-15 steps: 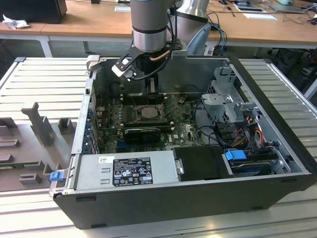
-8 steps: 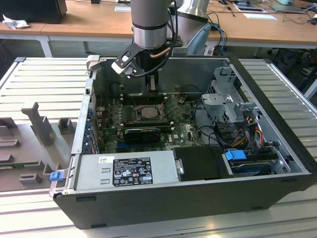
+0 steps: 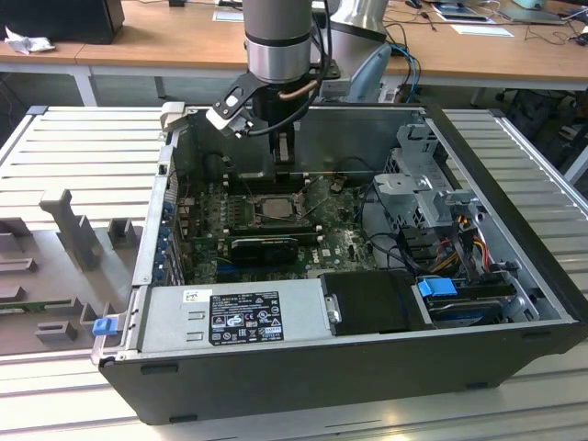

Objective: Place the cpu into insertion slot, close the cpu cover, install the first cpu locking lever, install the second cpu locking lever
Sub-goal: 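Close the cpu cover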

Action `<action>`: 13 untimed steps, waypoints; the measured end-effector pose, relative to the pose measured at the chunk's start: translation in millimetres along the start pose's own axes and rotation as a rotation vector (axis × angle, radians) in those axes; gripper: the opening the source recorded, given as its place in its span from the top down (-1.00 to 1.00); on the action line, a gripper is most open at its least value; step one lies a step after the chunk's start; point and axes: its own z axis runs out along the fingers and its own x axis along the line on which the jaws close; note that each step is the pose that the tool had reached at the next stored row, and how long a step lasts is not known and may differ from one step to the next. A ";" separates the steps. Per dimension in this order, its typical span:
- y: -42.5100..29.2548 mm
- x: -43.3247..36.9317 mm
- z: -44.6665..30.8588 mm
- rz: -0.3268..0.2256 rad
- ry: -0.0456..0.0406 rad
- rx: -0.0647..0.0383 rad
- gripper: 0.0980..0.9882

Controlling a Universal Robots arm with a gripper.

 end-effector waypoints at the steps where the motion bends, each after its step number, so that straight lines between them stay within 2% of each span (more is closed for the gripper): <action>1: 0.1 0.0 -0.8 0.000 0.0001 0.000 0.98; 13: 1.2 0.3 -15.8 0.000 0.0000 0.000 0.98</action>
